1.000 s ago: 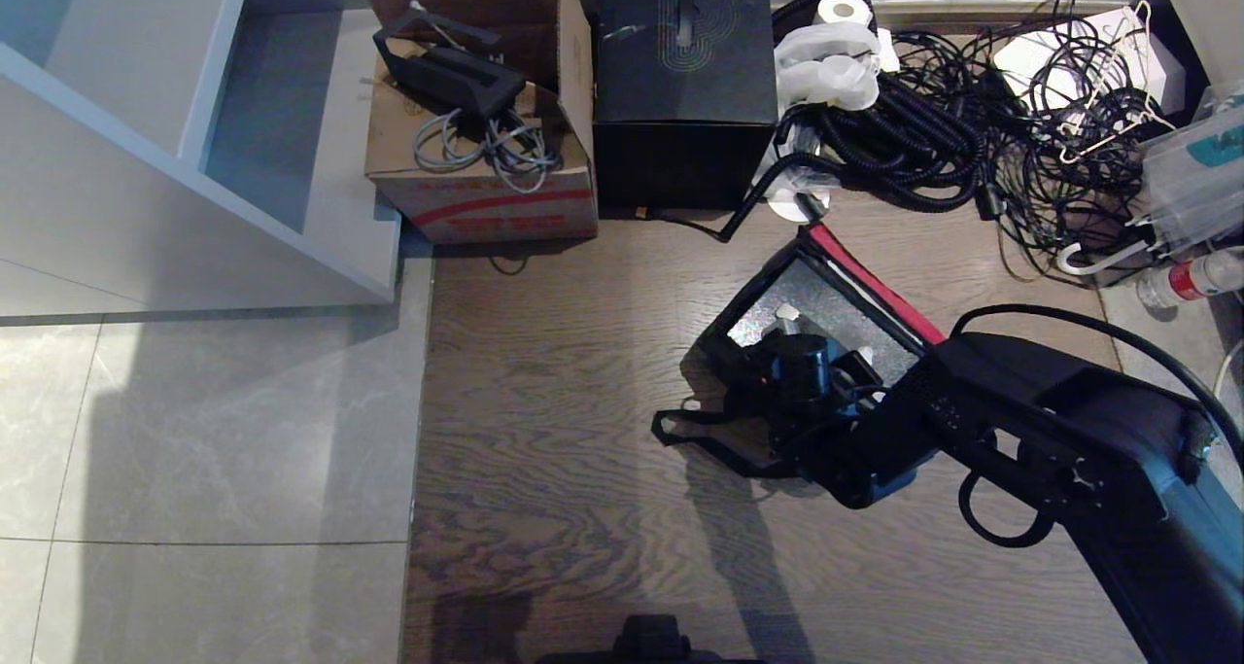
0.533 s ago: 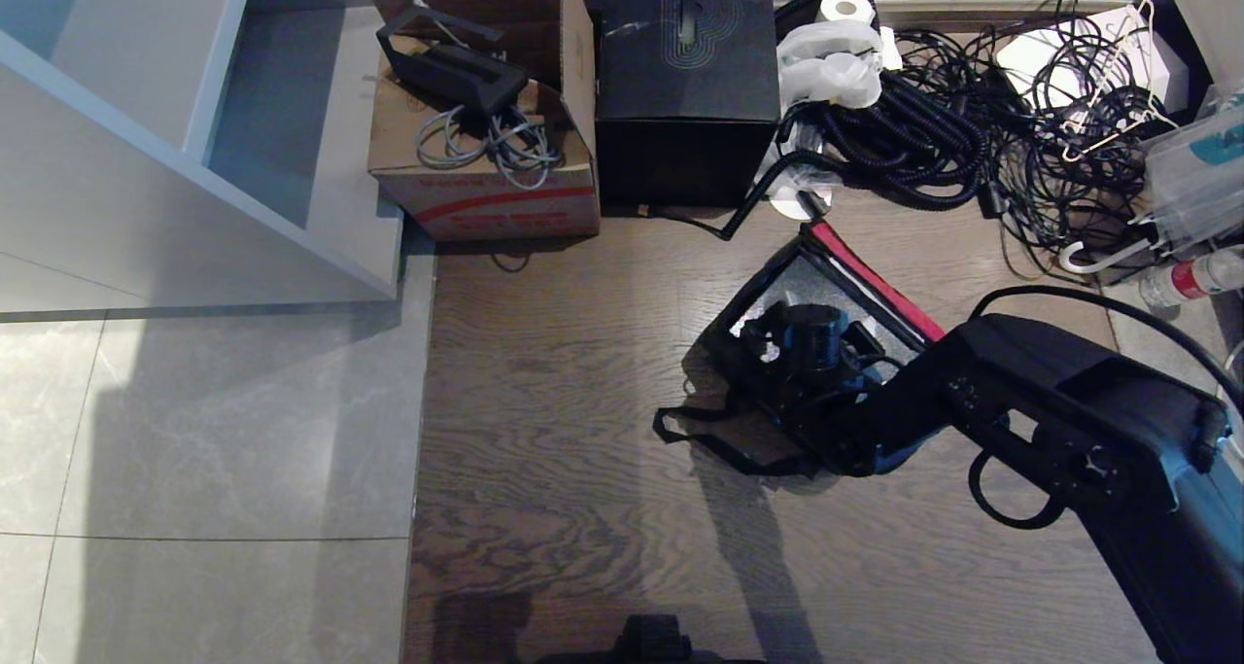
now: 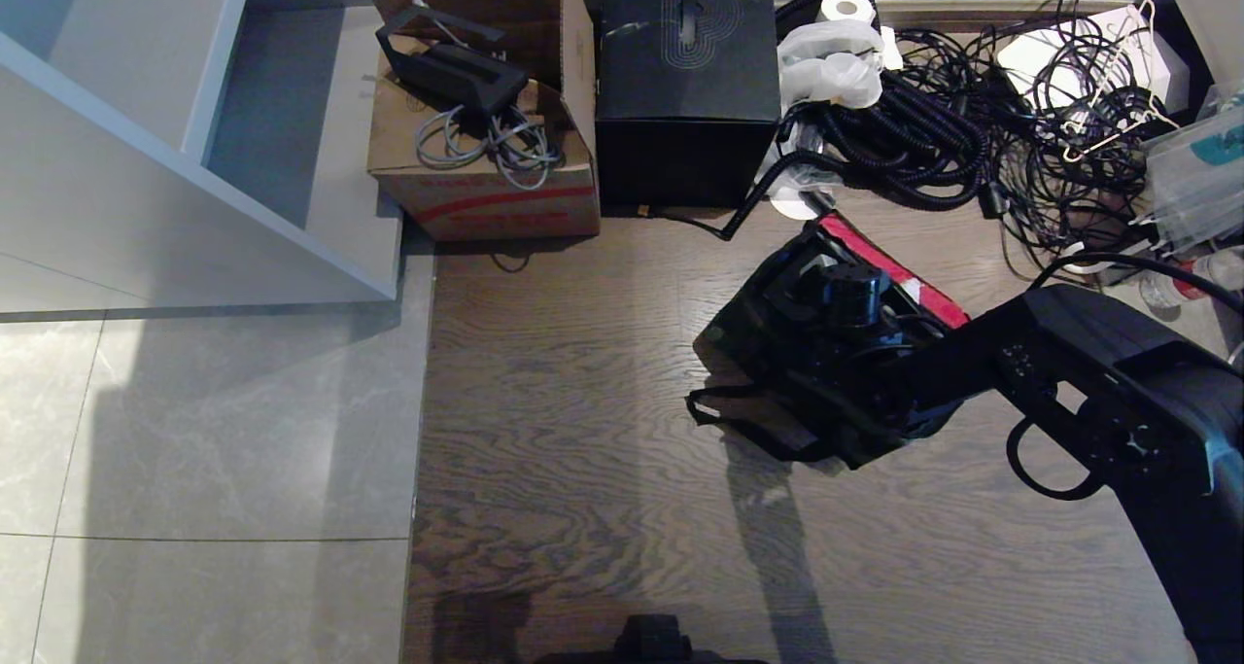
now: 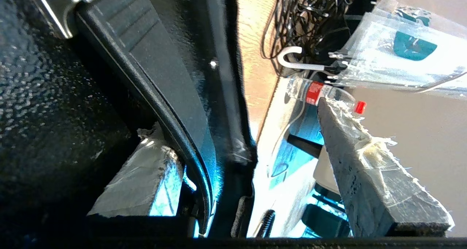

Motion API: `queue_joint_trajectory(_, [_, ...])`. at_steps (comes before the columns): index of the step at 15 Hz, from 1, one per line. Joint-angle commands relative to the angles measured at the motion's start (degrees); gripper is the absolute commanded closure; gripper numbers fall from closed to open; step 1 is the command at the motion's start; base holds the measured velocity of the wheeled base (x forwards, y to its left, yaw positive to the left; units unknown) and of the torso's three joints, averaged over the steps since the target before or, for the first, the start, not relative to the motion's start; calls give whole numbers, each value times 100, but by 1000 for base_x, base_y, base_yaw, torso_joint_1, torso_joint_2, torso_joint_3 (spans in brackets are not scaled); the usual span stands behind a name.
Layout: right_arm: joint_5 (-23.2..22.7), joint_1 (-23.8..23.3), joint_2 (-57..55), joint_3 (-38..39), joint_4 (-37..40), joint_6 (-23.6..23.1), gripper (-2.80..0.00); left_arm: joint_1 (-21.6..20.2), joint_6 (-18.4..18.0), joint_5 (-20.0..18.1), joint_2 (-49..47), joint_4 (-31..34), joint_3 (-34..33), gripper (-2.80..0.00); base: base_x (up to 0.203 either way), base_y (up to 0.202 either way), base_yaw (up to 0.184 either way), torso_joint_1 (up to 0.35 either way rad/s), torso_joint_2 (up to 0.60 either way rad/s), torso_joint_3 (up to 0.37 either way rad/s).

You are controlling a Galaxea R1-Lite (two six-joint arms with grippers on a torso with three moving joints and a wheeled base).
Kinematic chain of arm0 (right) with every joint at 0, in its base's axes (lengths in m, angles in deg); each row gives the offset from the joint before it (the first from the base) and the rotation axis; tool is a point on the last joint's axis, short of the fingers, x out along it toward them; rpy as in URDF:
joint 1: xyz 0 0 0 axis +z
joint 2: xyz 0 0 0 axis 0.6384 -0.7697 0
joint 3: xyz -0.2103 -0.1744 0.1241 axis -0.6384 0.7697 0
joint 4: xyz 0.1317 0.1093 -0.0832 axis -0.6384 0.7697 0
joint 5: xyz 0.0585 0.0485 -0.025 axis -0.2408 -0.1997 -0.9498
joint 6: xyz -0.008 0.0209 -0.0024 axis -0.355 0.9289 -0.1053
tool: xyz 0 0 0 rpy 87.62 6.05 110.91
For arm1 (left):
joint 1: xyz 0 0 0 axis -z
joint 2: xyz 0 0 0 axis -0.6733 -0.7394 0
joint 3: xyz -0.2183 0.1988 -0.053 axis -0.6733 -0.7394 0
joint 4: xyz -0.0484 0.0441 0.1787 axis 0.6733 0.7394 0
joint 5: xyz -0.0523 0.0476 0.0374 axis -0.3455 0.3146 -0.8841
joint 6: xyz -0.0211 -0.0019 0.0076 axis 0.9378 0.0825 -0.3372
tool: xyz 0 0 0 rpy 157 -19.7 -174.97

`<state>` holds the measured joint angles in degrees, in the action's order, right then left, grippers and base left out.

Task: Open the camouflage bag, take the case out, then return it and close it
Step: Grip the handle

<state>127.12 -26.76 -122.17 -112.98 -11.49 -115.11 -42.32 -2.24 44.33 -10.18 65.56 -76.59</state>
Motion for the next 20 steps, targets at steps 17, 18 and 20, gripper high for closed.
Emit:
queue_joint_trajectory(17, [243, 158, 121, 126, 46, 358, 0, 0, 4, 2, 9, -9, 0, 0, 0, 0, 0, 0, 0, 0])
queue_joint_trajectory(18, [252, 200, 168, 177, 48, 398, 0, 0, 4, 2, 9, -1, 0, 0, 0, 0, 0, 0, 0, 0])
queue_joint_trajectory(20, [279, 415, 726, 465, 49, 511, 0, 0, 4, 2, 1, -1, 0, 0, 0, 0, 0, 0, 0, 0])
